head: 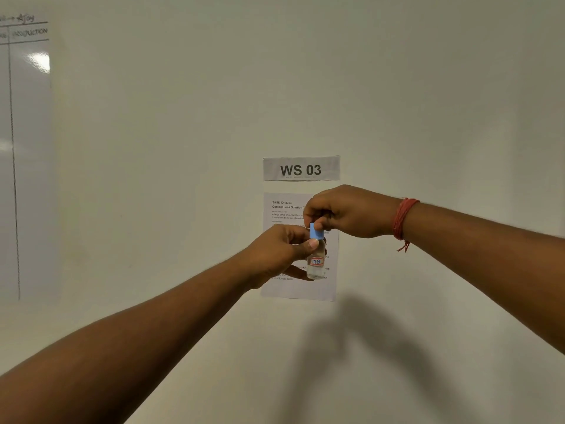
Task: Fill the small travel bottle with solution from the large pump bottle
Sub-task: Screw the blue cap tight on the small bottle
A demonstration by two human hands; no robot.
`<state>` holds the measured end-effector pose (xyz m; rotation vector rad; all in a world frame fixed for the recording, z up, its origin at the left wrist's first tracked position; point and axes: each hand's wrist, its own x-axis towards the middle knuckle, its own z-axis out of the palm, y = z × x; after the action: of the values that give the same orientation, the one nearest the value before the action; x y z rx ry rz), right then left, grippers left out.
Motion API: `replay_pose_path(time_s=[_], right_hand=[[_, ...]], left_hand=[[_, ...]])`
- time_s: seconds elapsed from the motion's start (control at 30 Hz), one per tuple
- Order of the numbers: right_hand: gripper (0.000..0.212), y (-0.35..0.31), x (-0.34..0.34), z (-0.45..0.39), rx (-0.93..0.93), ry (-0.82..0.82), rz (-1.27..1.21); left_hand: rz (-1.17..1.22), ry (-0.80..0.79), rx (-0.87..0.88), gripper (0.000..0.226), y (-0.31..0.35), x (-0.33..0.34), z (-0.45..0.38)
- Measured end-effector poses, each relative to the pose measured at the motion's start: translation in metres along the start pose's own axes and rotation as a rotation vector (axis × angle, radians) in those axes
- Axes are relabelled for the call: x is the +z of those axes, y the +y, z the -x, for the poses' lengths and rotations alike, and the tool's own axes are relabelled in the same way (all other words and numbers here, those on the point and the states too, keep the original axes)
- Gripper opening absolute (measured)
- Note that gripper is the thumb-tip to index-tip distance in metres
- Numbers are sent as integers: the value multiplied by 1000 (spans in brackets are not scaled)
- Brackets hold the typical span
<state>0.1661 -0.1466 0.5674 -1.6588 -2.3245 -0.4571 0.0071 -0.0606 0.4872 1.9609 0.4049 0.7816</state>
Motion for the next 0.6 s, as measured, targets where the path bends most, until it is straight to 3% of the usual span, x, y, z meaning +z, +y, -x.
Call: replay_pose_path(time_s=[0.6], right_hand=[[18, 5, 31, 15, 35, 52, -103]], left_hand=[[4, 18, -14, 21, -25, 9, -1]])
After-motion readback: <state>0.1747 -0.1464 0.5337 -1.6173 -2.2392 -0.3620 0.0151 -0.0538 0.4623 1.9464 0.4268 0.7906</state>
